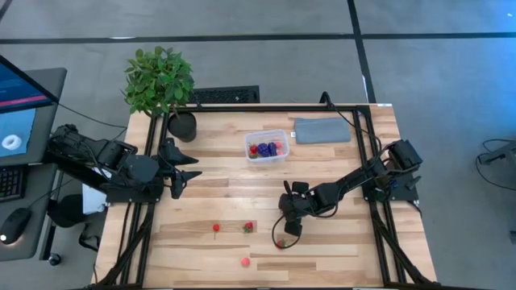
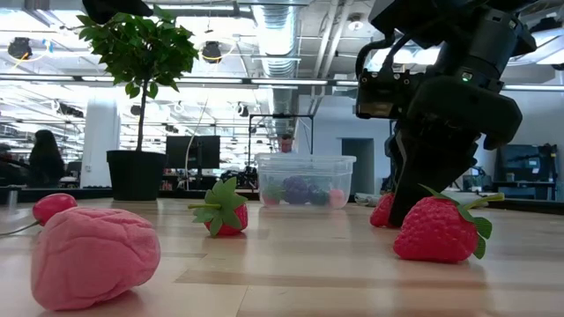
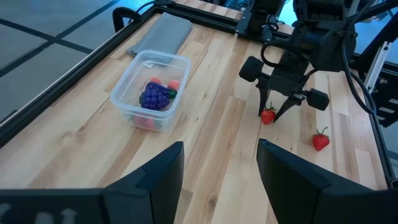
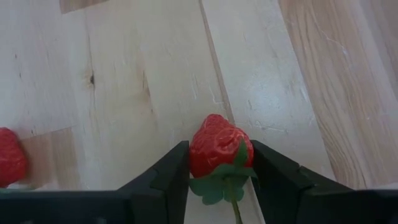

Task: Pick and placing Produce into tupperware
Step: Put the strawberry into the container

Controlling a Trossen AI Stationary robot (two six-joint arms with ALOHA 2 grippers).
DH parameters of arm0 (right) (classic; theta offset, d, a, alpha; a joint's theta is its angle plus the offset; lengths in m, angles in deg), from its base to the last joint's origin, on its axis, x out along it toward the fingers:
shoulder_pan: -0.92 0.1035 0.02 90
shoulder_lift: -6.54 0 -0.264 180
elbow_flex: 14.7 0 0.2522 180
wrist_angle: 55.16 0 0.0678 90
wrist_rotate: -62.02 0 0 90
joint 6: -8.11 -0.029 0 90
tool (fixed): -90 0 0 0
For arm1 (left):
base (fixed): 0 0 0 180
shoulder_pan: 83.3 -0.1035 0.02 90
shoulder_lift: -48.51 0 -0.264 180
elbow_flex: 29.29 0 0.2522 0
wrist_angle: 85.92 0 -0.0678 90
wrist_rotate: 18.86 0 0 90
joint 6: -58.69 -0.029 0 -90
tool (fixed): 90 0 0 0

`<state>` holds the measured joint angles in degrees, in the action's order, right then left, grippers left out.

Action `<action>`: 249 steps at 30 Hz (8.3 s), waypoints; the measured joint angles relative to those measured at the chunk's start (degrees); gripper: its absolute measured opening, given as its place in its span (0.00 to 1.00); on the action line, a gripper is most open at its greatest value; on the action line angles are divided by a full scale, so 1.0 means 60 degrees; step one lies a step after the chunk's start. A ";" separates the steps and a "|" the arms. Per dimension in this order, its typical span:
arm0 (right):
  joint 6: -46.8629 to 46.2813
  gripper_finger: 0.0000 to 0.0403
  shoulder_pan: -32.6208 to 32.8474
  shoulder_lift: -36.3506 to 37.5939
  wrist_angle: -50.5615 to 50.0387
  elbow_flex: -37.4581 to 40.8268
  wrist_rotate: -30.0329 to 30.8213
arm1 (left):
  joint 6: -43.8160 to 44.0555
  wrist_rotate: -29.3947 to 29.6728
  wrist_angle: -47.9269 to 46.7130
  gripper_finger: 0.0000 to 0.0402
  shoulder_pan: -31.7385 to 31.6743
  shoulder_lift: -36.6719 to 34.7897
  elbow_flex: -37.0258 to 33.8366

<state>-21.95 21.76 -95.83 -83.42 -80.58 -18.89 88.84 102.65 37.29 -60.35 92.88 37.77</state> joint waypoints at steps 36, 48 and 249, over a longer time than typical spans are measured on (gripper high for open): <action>-0.0018 0.43 -0.0106 -0.0004 -0.0289 -0.0574 -0.0009 | 0.0015 -0.0004 0.0004 0.48 -0.0001 0.0001 0.0000; 0.0982 0.44 -0.0894 0.0000 -0.1394 -0.1586 0.0090 | 0.0004 -0.0007 0.0004 0.48 -0.0002 -0.0003 0.0000; -0.3854 0.61 0.2933 -0.1450 -0.1116 -0.3311 0.2851 | -0.2198 -0.0095 0.1038 0.48 0.0666 0.0977 -0.0973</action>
<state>-45.08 39.36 -104.53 -90.12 -100.45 -1.79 75.65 102.08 43.52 -56.35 98.75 31.93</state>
